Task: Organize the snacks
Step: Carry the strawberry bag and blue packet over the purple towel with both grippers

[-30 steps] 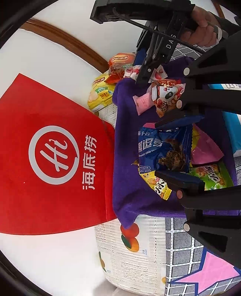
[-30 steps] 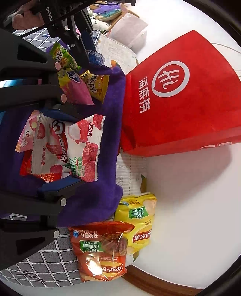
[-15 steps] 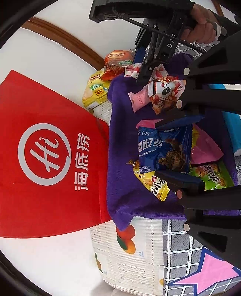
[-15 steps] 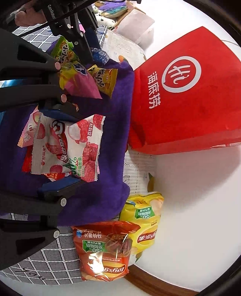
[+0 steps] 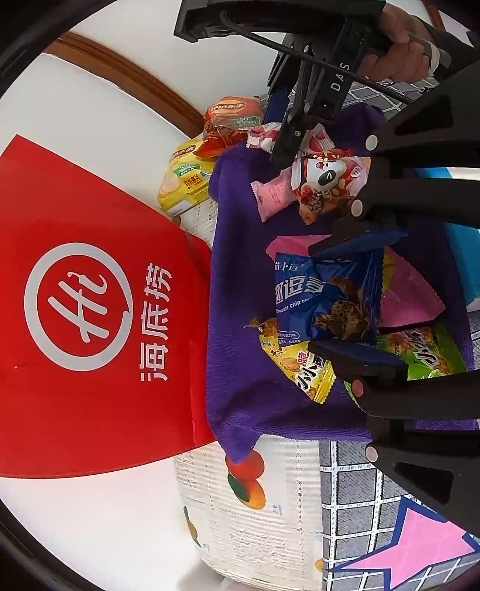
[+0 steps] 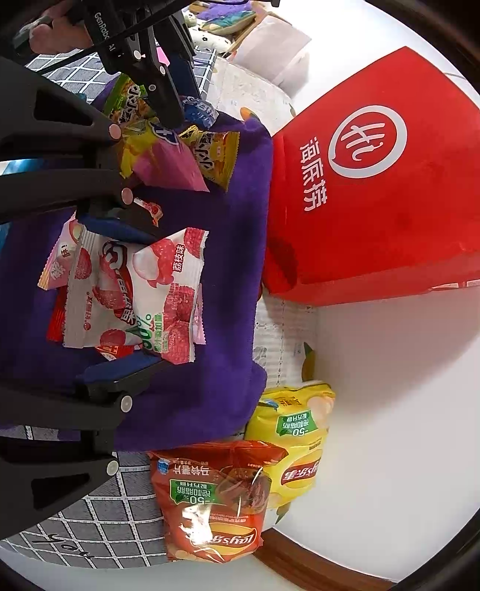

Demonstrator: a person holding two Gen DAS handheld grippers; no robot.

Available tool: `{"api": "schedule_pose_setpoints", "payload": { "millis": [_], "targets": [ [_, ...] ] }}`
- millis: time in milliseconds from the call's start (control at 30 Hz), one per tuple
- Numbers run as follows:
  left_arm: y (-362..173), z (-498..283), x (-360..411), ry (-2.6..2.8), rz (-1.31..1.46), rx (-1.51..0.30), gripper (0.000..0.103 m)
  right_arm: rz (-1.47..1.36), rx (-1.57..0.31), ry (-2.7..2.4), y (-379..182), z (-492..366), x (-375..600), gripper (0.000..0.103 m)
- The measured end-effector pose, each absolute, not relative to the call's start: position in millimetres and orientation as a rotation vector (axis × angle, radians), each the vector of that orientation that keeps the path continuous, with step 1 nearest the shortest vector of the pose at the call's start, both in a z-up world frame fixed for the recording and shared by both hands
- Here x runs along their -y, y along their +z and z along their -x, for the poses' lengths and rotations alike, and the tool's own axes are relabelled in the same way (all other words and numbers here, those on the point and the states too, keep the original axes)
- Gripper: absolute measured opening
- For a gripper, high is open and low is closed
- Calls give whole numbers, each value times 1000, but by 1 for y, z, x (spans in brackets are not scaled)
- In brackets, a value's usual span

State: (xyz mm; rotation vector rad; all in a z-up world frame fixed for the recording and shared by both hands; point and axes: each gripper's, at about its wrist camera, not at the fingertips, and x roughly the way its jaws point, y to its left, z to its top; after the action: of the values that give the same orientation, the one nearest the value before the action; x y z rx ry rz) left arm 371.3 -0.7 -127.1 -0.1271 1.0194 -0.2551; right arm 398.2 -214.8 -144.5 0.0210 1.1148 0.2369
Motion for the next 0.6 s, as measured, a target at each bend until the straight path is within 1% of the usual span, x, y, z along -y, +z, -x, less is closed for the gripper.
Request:
{"api": "schedule_pose_setpoints", "payload": {
  "millis": [600],
  "targets": [
    [-129,-373,4,-268,123,-1026,42,-19,-1134,242,-147,-398,216,55]
  ]
}}
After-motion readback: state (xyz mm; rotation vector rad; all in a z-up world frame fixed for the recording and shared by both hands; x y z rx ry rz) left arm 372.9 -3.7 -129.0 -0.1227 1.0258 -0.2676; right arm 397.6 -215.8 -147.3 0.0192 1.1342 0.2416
